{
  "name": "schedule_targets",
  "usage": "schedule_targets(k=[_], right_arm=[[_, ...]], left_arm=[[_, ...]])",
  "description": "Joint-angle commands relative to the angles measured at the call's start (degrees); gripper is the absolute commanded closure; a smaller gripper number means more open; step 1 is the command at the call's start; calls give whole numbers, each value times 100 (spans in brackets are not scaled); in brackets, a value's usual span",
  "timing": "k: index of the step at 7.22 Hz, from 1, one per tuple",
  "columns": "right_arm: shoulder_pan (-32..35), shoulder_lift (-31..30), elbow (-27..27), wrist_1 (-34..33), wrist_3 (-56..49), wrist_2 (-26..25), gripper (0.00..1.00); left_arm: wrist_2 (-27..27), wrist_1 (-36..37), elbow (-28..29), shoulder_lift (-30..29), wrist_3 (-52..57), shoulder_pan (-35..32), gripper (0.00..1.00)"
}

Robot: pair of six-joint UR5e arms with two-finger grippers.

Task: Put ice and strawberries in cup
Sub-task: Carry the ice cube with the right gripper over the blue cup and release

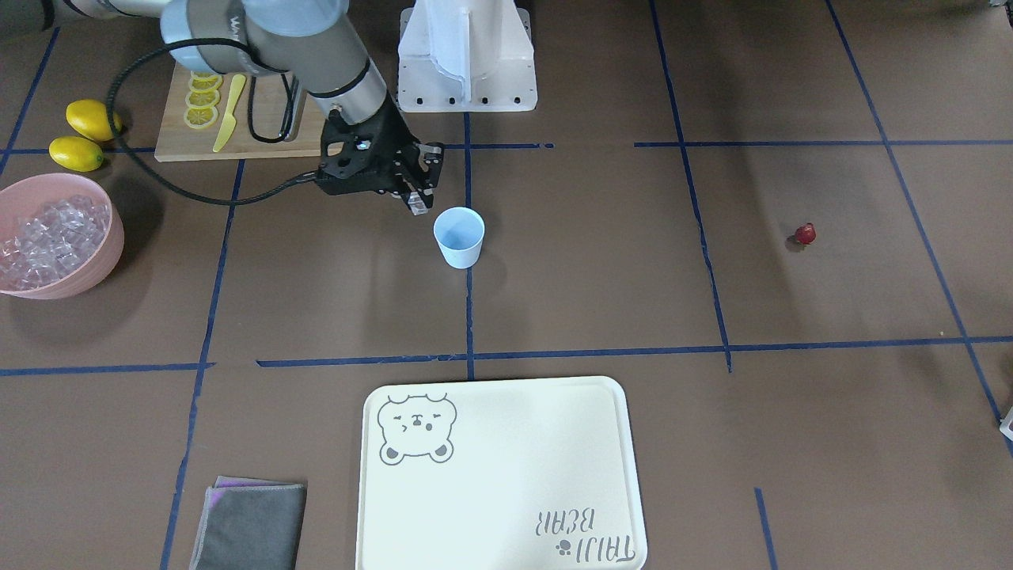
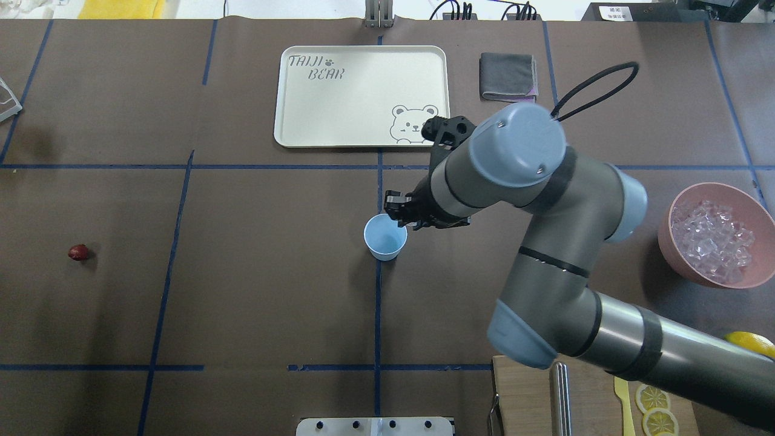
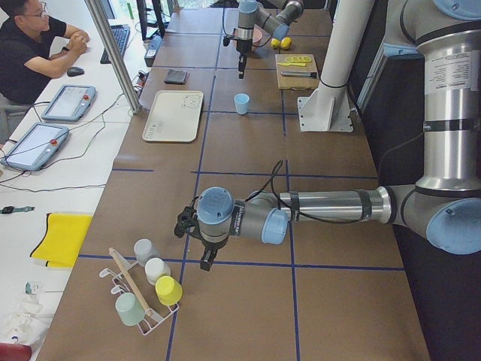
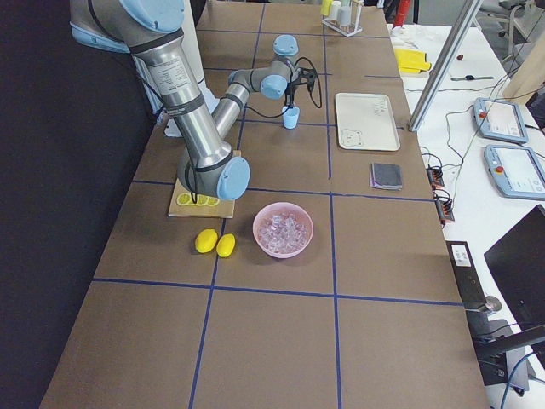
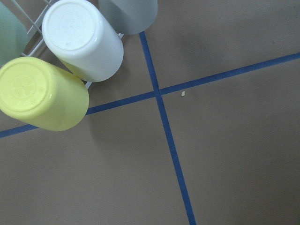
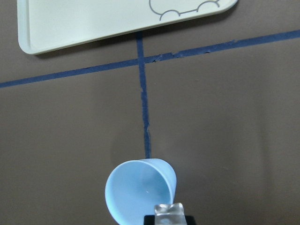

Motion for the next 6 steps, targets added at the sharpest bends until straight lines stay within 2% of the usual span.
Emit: schedule_targets(k=[1,3,4,5,6], right_arm=[[-292,318,-398,15,69,-469,96],[-300,256,-512,6,-11,-469,87],[-292,247,-530,6,-20,-469,76],[-300,265,-600,15,-72,-478,55],[-300,265,-609,6,-107,-478,45]], left_arm=[[-66,-10,12,10,0,5,0],[-75,-132,-33,160,0,5,0],[-75,-134,-33,169,0,5,0],[-75,-134,-24,169,0,5,0],[-75,-134,-24,169,0,5,0]])
